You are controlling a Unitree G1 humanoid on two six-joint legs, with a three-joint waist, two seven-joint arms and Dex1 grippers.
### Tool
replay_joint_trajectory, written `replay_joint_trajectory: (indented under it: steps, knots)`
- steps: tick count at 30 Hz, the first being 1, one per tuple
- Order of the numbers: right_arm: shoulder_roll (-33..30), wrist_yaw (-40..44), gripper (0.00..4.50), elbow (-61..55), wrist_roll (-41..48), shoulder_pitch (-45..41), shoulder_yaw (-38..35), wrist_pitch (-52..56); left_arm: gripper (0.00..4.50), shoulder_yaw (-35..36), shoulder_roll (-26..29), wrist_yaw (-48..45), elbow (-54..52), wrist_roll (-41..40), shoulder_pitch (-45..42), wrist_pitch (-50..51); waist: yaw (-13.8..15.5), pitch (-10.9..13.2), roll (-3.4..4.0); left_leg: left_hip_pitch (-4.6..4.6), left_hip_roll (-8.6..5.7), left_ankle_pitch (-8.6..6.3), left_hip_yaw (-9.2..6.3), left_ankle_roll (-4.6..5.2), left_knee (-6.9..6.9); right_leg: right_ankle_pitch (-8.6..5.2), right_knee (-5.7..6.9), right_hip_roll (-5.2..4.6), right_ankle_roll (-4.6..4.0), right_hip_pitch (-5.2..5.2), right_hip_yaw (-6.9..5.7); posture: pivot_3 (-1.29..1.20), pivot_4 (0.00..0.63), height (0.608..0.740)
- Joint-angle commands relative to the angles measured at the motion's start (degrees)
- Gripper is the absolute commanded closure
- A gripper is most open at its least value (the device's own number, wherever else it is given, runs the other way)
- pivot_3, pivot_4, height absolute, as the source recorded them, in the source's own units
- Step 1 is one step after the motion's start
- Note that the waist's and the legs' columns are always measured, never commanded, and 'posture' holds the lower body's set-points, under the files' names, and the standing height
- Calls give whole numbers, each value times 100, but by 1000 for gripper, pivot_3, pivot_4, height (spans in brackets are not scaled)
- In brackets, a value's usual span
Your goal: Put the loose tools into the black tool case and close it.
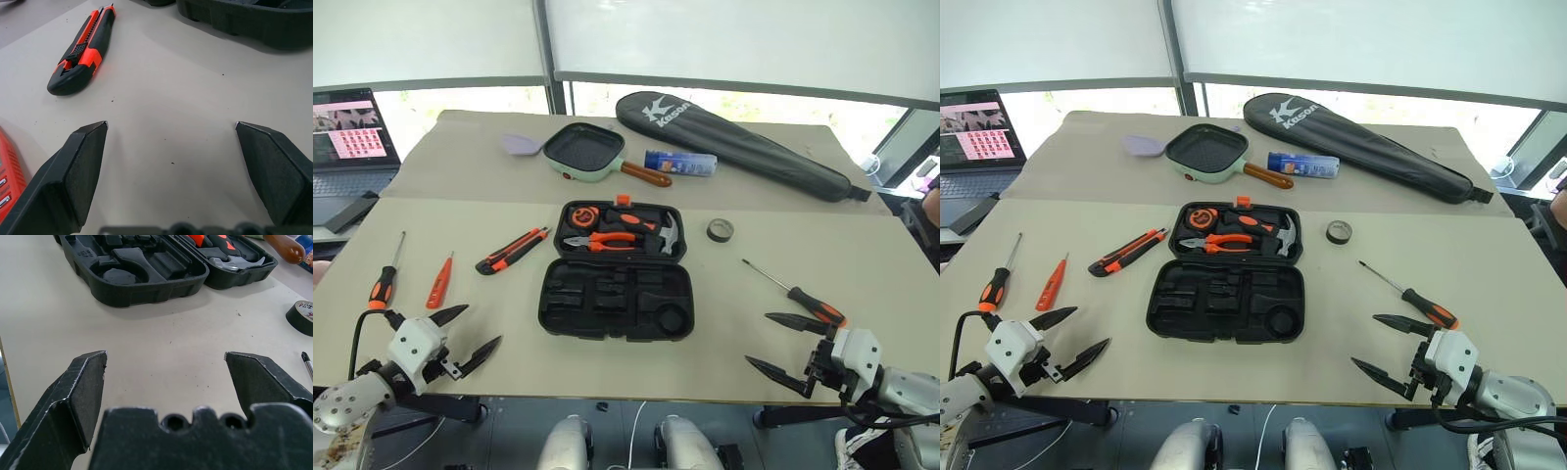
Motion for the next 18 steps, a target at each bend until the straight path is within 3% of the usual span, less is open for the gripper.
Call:
replay_joint_trajectory:
  steps: [1,6,12,18]
  knots:
    - [165,-1,34,-110,170,-208,97,-51,0,462,-193,443,-280,-377,153,437,0,0,0,0,0,0,0,0,0,0,0,0,0,0,0,0,150,740]
    - [901,31,34,-814,701,-453,596,-83,0,1910,-1098,1644,-726,-1376,960,1299,-162,-4,-10,6,23,-4,-35,-3,-4,-1,5,12,-5,-4,5,0,150,740]
    - [1647,14,34,-1432,1013,-536,935,-499,0,2782,-1823,2661,-939,-1983,1402,2000,-46,-13,-25,10,8,-6,-37,-4,2,2,8,-6,1,4,-3,0,150,740]
    - [1867,169,34,-1602,954,-507,1071,-1016,0,3102,-1671,3263,-1166,-2838,1086,3030,36,-22,-39,17,8,-6,-31,-5,3,0,7,-6,0,-9,-11,0,150,740]
